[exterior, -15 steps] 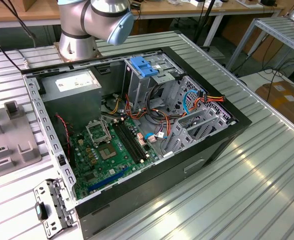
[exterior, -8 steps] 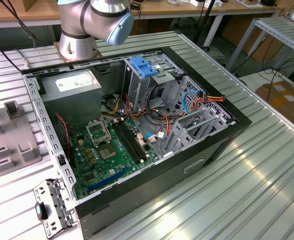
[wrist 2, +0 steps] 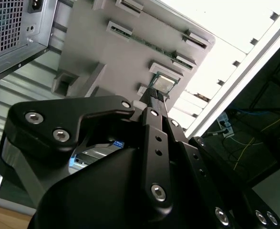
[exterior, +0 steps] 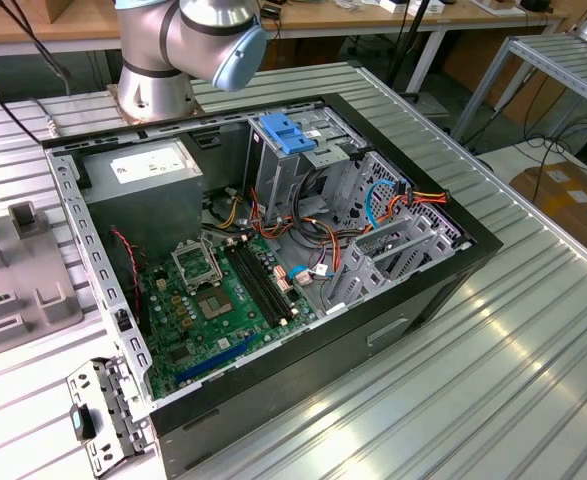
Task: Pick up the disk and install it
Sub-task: 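Reach for the disk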
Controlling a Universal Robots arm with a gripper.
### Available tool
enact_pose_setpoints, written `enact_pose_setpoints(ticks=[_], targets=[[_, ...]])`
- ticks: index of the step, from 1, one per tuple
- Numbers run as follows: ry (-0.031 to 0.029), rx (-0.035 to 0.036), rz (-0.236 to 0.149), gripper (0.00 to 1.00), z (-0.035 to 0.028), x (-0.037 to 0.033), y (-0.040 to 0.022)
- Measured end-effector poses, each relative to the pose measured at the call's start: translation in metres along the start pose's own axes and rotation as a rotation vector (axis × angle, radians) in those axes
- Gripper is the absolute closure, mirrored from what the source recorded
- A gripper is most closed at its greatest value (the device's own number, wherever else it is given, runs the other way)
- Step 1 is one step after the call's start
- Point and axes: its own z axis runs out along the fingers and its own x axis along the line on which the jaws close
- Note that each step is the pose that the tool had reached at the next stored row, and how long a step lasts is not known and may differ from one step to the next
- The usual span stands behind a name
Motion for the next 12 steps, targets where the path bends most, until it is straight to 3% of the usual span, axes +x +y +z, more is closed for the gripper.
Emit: enact_pose_setpoints(ticks=[12], targets=[[0.0001, 0.0000, 0.000, 0.89, 0.0038, 0.0105, 0.0008]])
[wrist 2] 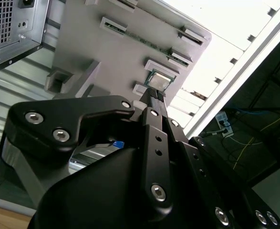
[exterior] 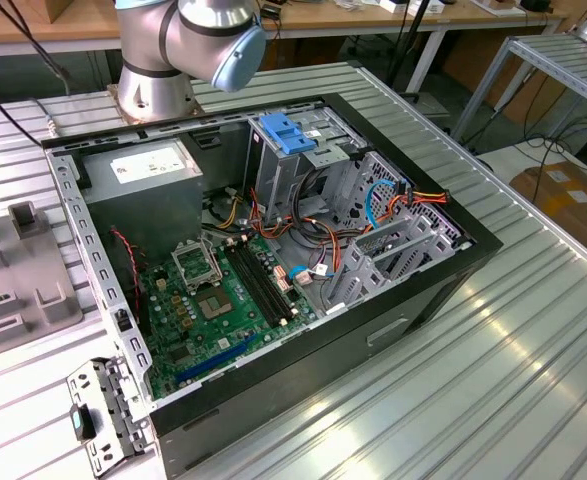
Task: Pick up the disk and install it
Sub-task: 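Reach for the disk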
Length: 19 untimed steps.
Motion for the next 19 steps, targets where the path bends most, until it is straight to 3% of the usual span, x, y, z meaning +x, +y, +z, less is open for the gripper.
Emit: enact_pose_setpoints(ticks=[12, 15, 17, 19], targets=[[0.0000, 0.0000, 0.000, 0.89, 0.0040, 0.0083, 0.0012], [0.0000, 0.0000, 0.000, 0.89, 0.0060, 0.0089, 0.0049], [0.0000, 0.0000, 0.000, 0.89, 0.0119, 0.0105, 0.0249], [-0.0001, 0.0000, 0.000, 0.89, 0.0124, 0.0109, 0.0294]])
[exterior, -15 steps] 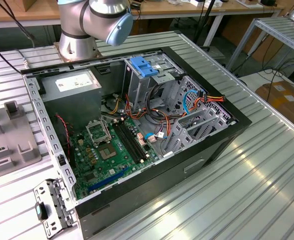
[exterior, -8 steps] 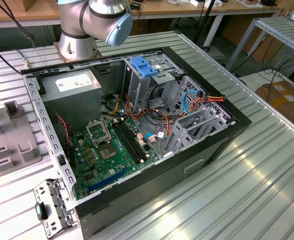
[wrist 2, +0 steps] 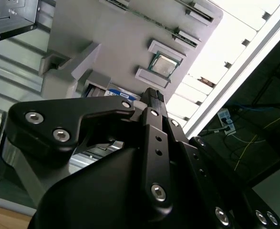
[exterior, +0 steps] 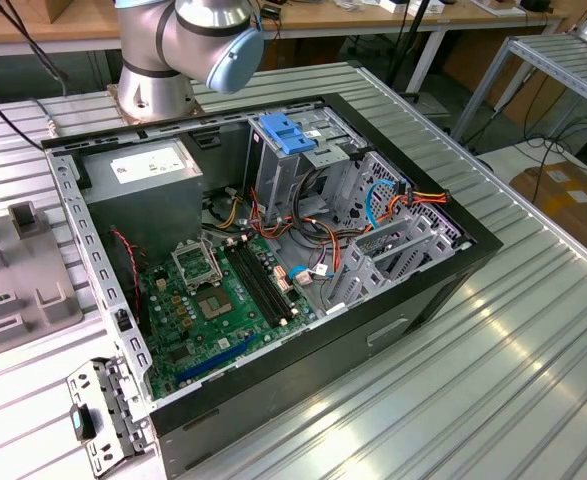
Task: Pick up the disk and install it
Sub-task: 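Reach for the disk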
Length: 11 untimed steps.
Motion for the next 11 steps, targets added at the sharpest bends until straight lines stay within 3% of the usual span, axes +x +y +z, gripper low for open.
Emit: enact_pose_setpoints(ticks=[11], targets=[[0.0001, 0.0001, 0.000, 0.89, 0.0000, 0.0001, 0.0020]])
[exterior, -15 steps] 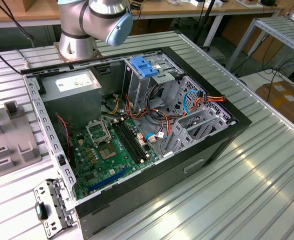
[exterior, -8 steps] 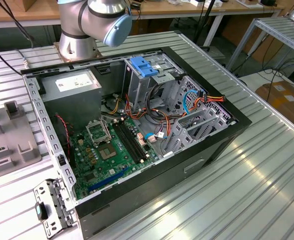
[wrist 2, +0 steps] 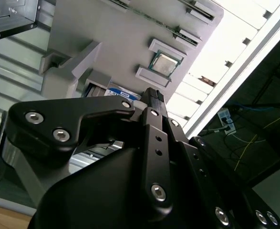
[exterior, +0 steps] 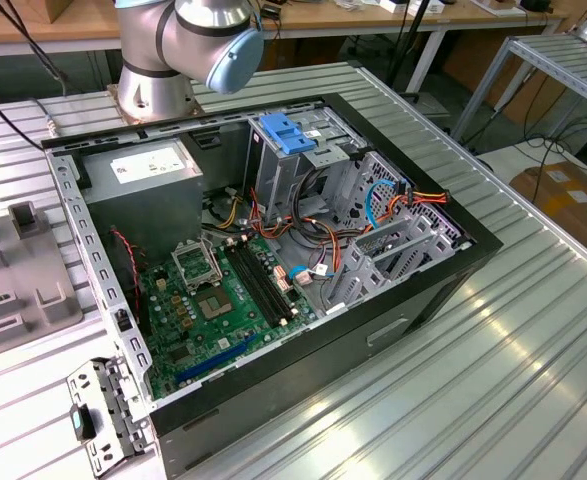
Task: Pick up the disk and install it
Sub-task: 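Pick up the disk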
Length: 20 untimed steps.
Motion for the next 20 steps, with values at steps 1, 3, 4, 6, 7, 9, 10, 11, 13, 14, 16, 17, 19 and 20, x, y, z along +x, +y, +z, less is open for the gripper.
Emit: enact_pose_setpoints(ticks=[1, 3, 4, 6, 7, 9, 10, 11, 13, 14, 16, 17, 19, 20], targets=[[0.0000, 0.0000, 0.000, 0.89, 0.0000, 0.0000, 0.0001], [-0.0001, -0.0001, 0.000, 0.89, 0.0001, 0.0000, 0.0004], [-0.0001, 0.0000, 0.000, 0.89, 0.0000, 0.0000, 0.0006], [0.0001, -0.0001, -0.001, 0.89, 0.0000, 0.0001, 0.0006], [0.0001, -0.0001, -0.003, 0.89, 0.0000, 0.0001, 0.0006], [0.0004, -0.0002, -0.009, 0.89, 0.0000, 0.0001, 0.0006], [0.0007, -0.0005, -0.018, 0.89, 0.0000, 0.0001, 0.0006], [0.0011, -0.0007, -0.026, 0.89, 0.0000, 0.0001, 0.0006], [0.0017, -0.0010, -0.038, 0.89, 0.0000, 0.0001, 0.0006], [0.0019, -0.0010, -0.044, 0.89, 0.0000, 0.0001, 0.0006], [0.0025, -0.0014, -0.057, 0.89, 0.0000, 0.0001, 0.0006], [0.0027, -0.0016, -0.063, 0.89, 0.0000, 0.0000, 0.0006], [0.0033, -0.0019, -0.075, 0.89, 0.0000, 0.0001, 0.0006], [0.0039, -0.0022, -0.087, 0.89, 0.0000, 0.0001, 0.0006]])
